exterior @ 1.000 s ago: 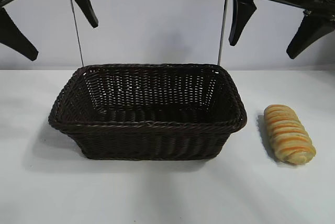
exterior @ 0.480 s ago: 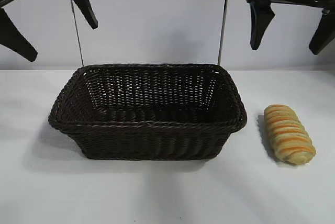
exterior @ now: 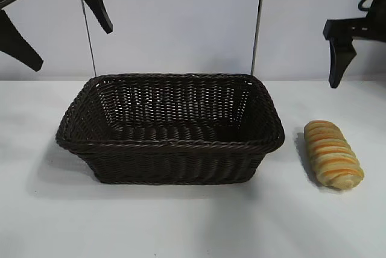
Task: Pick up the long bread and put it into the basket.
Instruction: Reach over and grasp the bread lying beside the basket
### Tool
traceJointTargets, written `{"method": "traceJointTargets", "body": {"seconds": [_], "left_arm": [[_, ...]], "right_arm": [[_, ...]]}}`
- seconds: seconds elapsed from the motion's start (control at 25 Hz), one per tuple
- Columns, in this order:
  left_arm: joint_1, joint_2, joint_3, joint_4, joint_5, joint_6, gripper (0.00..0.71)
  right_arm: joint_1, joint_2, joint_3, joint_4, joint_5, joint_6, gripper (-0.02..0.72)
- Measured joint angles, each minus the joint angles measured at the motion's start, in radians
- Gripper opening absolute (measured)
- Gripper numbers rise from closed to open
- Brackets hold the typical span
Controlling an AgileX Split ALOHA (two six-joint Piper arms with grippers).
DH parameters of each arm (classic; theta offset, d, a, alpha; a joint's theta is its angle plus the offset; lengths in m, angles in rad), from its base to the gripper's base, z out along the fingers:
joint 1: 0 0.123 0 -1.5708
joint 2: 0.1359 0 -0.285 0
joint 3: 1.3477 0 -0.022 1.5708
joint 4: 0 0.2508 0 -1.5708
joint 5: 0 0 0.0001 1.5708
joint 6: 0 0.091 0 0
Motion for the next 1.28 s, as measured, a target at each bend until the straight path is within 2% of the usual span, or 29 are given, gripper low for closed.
{"method": "traceJointTargets", "body": {"seconds": [0.2, 0.56, 0.64, 0.68, 0.8, 0.88, 1.12, 1.28], "left_arm": [[0.000, 0.000, 0.000, 0.000, 0.000, 0.000, 0.694], [0.000, 0.000, 0.000, 0.000, 0.000, 0.000, 0.694], [0.000, 0.000, 0.000, 0.000, 0.000, 0.000, 0.694], [0.000, 0.000, 0.000, 0.000, 0.000, 0.000, 0.694], [0.000, 0.000, 0.000, 0.000, 0.000, 0.000, 0.694], [0.000, 0.000, 0.000, 0.000, 0.000, 0.000, 0.694], [0.000, 0.000, 0.000, 0.000, -0.001, 0.000, 0.694], [0.000, 0.000, 0.000, 0.000, -0.001, 0.000, 0.694]], "right_arm": [[0.000, 0.000, 0.076, 0.016, -0.121, 0.000, 0.663], [0.000, 0.098, 0.091, 0.056, -0.180, 0.000, 0.657], [0.000, 0.121, 0.091, 0.066, -0.183, 0.000, 0.571], [0.000, 0.125, 0.091, 0.073, -0.189, 0.001, 0.500], [0.001, 0.126, 0.091, 0.080, -0.194, 0.018, 0.193], [0.001, 0.126, 0.091, 0.082, -0.194, 0.023, 0.103], [0.001, 0.124, 0.091, 0.084, -0.183, 0.026, 0.096], [0.000, 0.082, 0.083, 0.083, -0.118, 0.026, 0.096]]}}
